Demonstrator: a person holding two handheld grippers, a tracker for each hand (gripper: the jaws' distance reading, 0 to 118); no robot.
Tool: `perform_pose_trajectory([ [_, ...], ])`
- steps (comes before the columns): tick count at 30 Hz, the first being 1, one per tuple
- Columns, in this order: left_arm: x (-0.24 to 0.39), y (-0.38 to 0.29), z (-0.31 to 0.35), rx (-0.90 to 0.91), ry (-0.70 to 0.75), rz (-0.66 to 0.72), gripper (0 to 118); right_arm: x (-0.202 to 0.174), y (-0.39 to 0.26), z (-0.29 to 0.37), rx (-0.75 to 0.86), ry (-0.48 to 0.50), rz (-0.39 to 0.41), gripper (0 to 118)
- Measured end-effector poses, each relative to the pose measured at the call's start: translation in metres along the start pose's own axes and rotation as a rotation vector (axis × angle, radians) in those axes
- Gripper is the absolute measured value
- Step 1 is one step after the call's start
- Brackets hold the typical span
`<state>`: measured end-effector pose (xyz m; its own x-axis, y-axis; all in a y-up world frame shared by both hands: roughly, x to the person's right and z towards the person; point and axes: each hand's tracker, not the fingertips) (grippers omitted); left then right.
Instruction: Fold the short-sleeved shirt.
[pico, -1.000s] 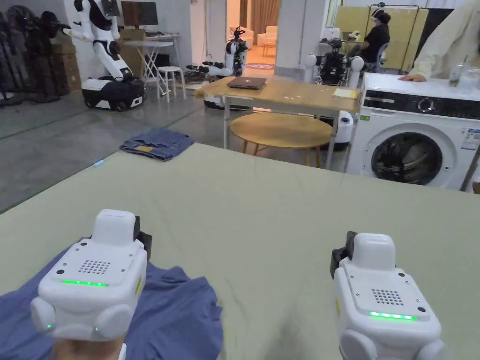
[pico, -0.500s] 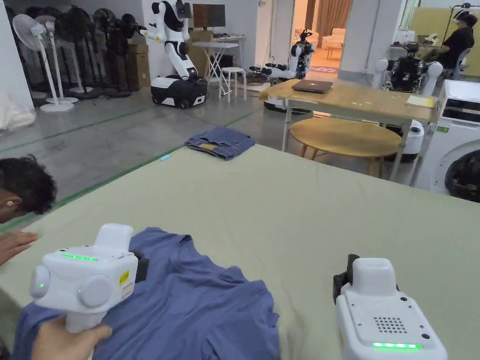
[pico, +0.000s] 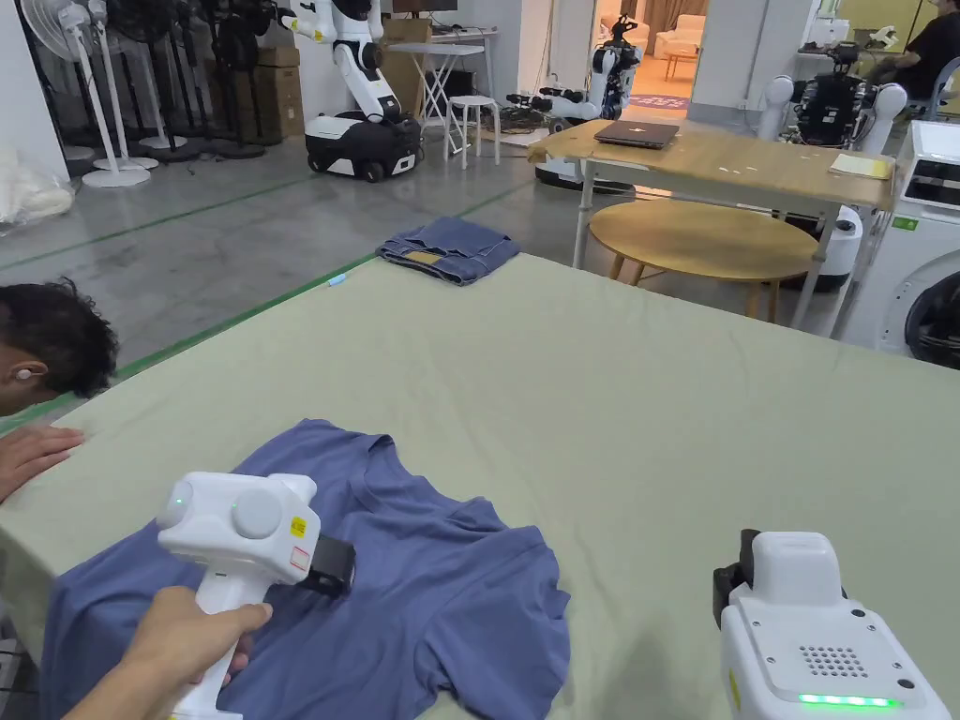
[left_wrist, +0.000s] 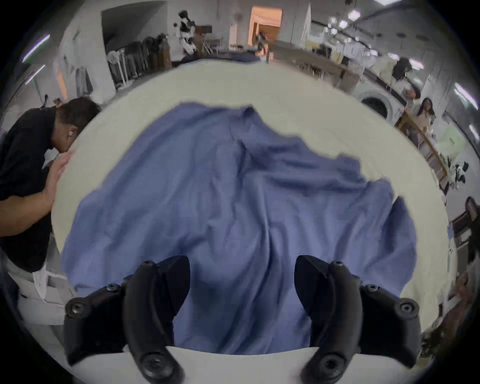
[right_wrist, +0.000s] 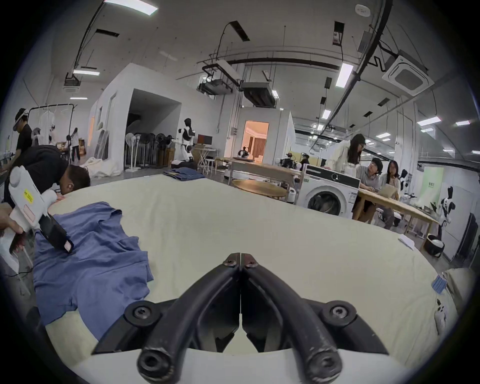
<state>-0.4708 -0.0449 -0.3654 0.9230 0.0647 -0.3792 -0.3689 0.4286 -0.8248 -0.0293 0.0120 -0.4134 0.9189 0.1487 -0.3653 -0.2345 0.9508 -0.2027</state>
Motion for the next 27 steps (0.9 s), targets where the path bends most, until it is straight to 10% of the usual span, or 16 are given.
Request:
perform_pose_trajectory([
  [7, 0.026, -0.024, 0.006, 0.052, 0.045, -0.102, 73, 0.009, -0.007, 0.003, -0.014, -0.019, 0.01, 0],
  [12, 0.015, -0.019, 0.008, 0.084, 0.046, -0.076, 0, 0.013, -0.01, 0.004, -0.032, -0.022, 0.004, 0],
  [27, 0.012, -0.012, 0.098, 0.432, -0.034, -0.032, 0, 0.04, -0.003, 0.023, -0.004, -0.064, -0.046, 0],
])
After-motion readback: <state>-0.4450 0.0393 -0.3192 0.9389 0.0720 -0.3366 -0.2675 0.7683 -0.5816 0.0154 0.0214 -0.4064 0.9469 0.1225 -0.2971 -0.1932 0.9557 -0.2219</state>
